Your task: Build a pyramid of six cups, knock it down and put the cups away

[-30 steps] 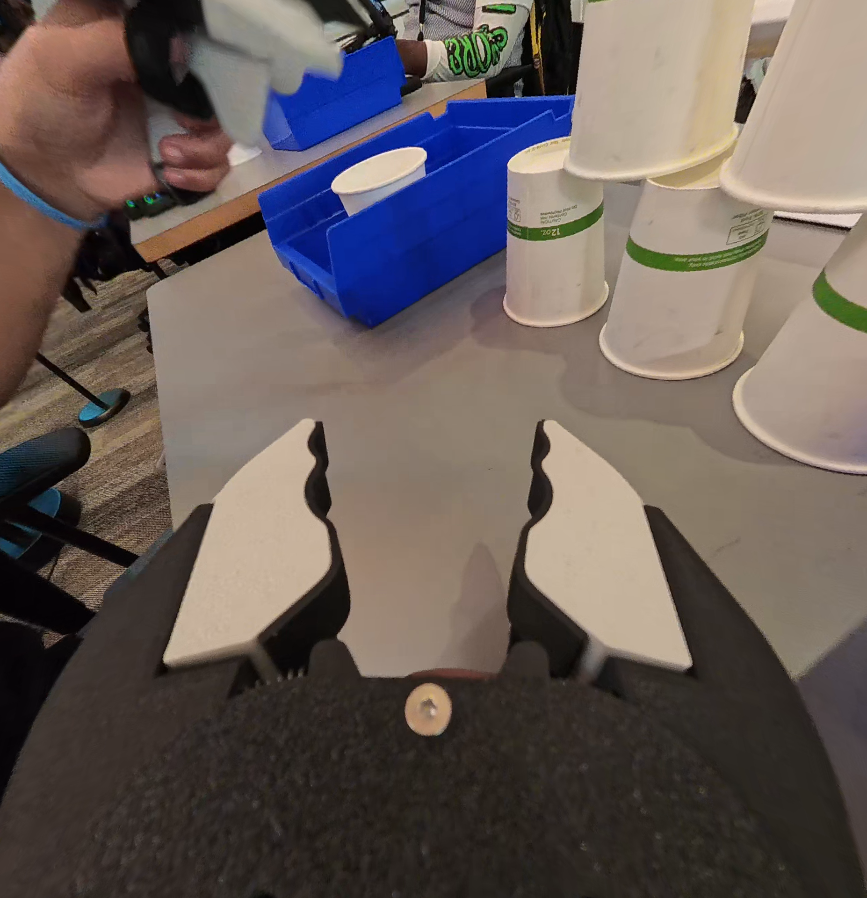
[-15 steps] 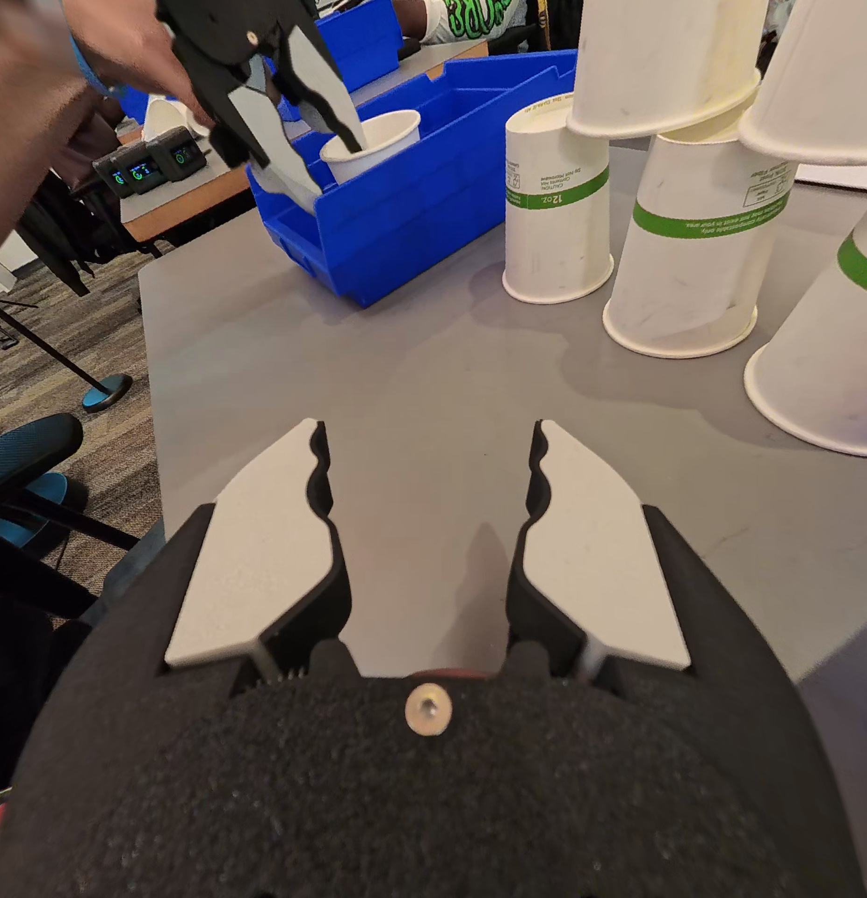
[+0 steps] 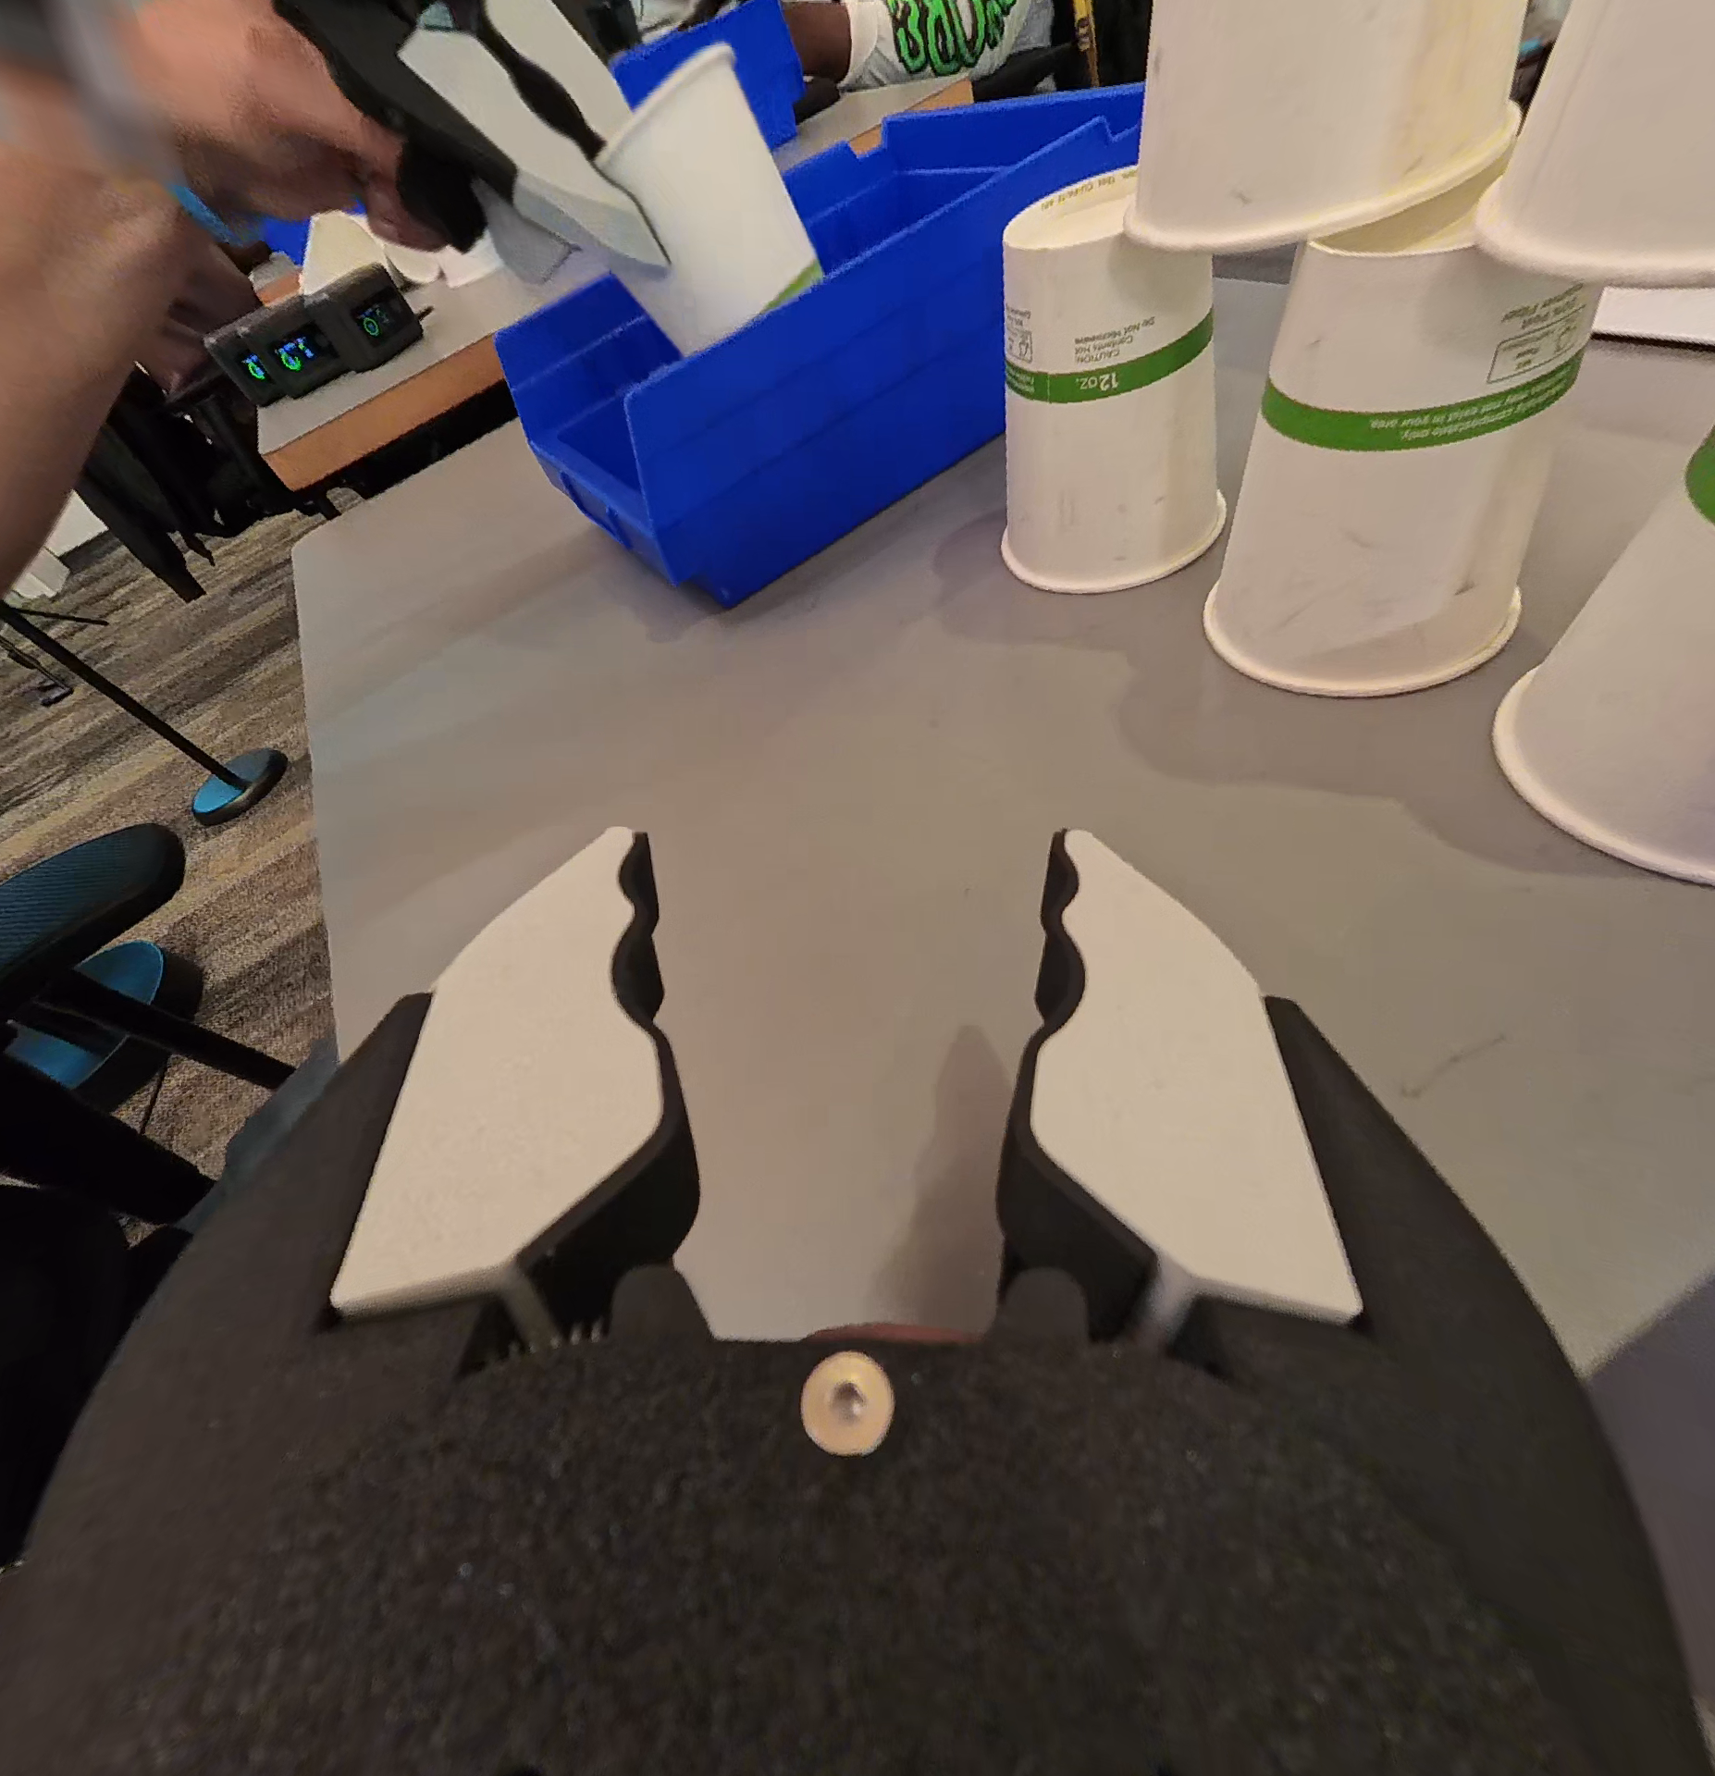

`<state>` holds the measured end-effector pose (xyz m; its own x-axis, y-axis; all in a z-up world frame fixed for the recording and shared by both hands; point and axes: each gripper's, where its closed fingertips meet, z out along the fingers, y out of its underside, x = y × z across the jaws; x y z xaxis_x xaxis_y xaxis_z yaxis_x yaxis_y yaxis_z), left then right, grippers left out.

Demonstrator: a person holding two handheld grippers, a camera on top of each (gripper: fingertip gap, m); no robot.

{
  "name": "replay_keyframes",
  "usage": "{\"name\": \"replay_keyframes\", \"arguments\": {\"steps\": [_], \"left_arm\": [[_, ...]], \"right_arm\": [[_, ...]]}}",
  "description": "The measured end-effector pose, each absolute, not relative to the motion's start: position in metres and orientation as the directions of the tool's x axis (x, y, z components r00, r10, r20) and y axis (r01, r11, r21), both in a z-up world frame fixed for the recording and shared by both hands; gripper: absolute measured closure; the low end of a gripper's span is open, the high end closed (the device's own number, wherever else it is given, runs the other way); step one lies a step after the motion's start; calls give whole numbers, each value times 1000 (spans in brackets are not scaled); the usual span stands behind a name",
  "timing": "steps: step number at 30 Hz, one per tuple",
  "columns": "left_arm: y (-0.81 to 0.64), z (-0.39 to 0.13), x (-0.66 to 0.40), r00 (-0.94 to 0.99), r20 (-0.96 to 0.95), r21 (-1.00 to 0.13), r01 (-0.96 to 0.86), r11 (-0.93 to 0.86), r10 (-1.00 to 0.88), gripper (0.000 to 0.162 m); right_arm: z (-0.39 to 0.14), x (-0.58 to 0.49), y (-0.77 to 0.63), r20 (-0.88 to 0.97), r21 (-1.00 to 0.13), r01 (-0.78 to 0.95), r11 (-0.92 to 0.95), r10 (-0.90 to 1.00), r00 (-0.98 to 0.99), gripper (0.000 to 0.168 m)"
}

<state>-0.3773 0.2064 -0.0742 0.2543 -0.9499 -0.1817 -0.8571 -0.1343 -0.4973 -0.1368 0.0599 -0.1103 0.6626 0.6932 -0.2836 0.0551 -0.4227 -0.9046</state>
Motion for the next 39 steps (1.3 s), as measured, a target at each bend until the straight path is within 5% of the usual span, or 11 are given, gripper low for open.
{"name": "replay_keyframes", "arguments": {"steps": [8, 14, 21, 25, 32, 39], "left_arm": [[167, 20, -359, 339, -3, -920, -371, -130, -941, 158], [99, 51, -298, 74, 174, -982, -62, -179, -982, 159], [65, 42, -228, -123, 251, -968, -35, -248, -960, 158], [62, 27, -207, -171, 298, -955, -72, -289, -939, 158], [82, 12, -197, -83, 285, -954, -124, -273, -955, 152], [115, -1, -215, 173, 62, -952, -285, -110, -983, 96]], "right_arm": [[-88, -134, 63, -285, -943, -41, -331, 738, 612, 87], [-46, -159, 72, -213, -975, -49, -217, 845, 490, 74], [-16, -185, 84, -108, -993, -9, -117, 883, 457, 59], [-8, -173, 87, -143, -990, -86, -116, 874, 464, 91], [-19, -160, 101, -228, -970, -34, -242, 845, 484, 91], [-13, -137, 124, -261, -938, 48, -345, 788, 557, 91]]}}
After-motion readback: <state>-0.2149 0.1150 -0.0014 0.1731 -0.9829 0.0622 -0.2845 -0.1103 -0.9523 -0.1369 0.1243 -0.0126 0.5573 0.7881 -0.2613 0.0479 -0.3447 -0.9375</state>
